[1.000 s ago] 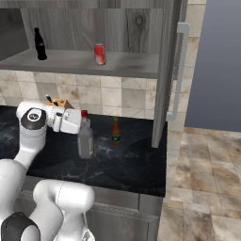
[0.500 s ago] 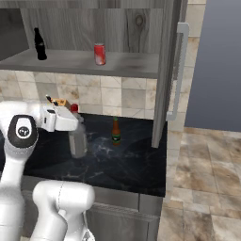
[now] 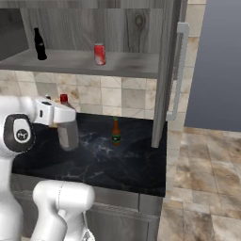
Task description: Sort all alcoholic drinks to one cabinet, and non-alcoholic drinks to the other.
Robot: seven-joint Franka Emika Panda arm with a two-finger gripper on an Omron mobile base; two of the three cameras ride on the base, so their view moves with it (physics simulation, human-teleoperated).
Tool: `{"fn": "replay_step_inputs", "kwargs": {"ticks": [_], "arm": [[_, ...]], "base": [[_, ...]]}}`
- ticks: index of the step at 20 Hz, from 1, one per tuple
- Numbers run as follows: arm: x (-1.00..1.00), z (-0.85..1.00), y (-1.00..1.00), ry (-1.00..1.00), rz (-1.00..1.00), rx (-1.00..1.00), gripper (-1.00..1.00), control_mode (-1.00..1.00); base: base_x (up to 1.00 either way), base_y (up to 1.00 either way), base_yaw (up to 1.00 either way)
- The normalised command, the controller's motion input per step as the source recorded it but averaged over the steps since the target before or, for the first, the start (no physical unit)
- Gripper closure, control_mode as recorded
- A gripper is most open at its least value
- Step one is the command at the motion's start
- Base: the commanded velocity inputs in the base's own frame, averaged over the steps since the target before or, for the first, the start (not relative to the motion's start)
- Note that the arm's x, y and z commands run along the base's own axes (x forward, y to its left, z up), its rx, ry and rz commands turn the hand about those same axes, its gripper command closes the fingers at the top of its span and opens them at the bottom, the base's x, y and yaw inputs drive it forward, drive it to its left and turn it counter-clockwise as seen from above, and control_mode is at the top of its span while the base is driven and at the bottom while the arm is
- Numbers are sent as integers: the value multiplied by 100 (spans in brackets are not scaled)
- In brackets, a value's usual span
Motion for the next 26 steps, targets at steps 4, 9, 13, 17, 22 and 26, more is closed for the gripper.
{"fn": "replay_step_inputs", "kwargs": {"ticks": [4, 9, 13, 17, 22, 26], "arm": [[-2, 50, 24, 0, 16, 4, 100, -100], [-15, 51, 5, 0, 13, 0, 100, -100], [-4, 28, 0, 0, 12, 0, 100, -100], [-4, 0, 0, 0, 14, 0, 100, -100], [-21, 0, -4, 4, 20, 0, 100, -100], [-35, 0, -9, 0, 21, 0, 100, -100]], "base": [[0, 0, 0], [0, 0, 0], [0, 0, 0], [0, 0, 0], [0, 0, 0], [0, 0, 0]]}}
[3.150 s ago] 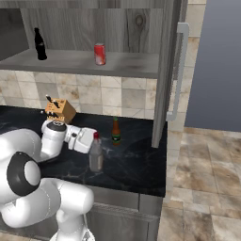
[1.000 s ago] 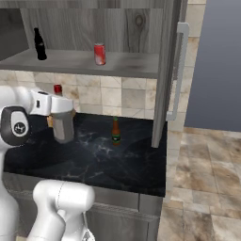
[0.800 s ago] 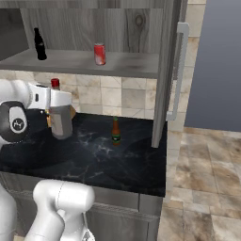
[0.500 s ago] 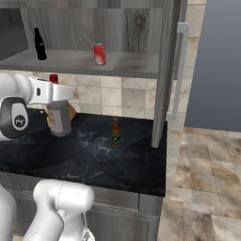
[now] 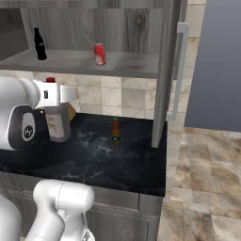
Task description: Sort all alcoholic drinks to one cabinet, and non-alcoholic drinks to the other.
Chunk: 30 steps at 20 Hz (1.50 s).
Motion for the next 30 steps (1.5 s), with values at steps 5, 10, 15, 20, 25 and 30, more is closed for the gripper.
{"fn": "replay_step_inputs", "kwargs": {"ticks": [5, 10, 15, 20, 25, 30], "arm": [[-11, 1, -1, 0, 18, 0, 100, -100], [0, 5, 0, 0, 14, 0, 100, -100], [0, 0, 0, 0, 6, 0, 100, -100], [0, 0, 2, 0, 0, 0, 100, 100], [0, 0, 0, 0, 0, 0, 100, 100], [0, 0, 0, 0, 0, 0, 100, 100]], "base": [[0, 0, 0], [0, 0, 0], [0, 0, 0], [-19, 0, 0], [-81, 2, 0], [-70, 10, 0]]}}
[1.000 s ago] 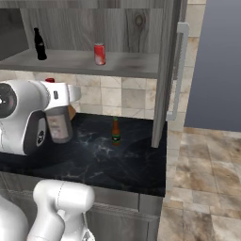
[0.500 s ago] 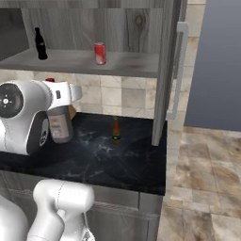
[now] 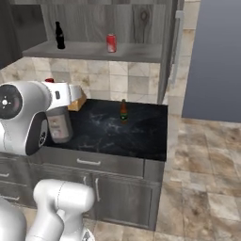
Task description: Sort all alcoholic drinks to one cabinet, and non-alcoholic drinks to the other.
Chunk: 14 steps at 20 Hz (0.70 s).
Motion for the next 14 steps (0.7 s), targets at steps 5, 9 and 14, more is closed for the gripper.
{"fn": "replay_step_inputs", "kwargs": {"ticks": [5, 9, 14], "arm": [[0, 0, 0, 0, 0, 0, 100, 100], [0, 0, 0, 0, 0, 0, 100, 100], [0, 0, 0, 0, 0, 0, 100, 100]], "base": [[-51, 29, 0], [-56, 49, 0], [-45, 86, 0]]}}
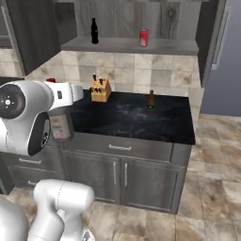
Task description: Sort all alcoholic drinks to one cabinet, and non-alcoholic drinks to the other.
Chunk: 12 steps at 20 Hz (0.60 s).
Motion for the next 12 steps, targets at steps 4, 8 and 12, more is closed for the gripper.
{"fn": "replay_step_inputs", "kwargs": {"ticks": [4, 8, 12], "arm": [[0, 0, 0, 0, 0, 0, 100, 100], [0, 0, 0, 0, 0, 0, 100, 100], [0, 0, 0, 0, 0, 0, 100, 100]], "base": [[-42, 95, 0], [-46, 95, 0], [-45, 96, 0]]}}
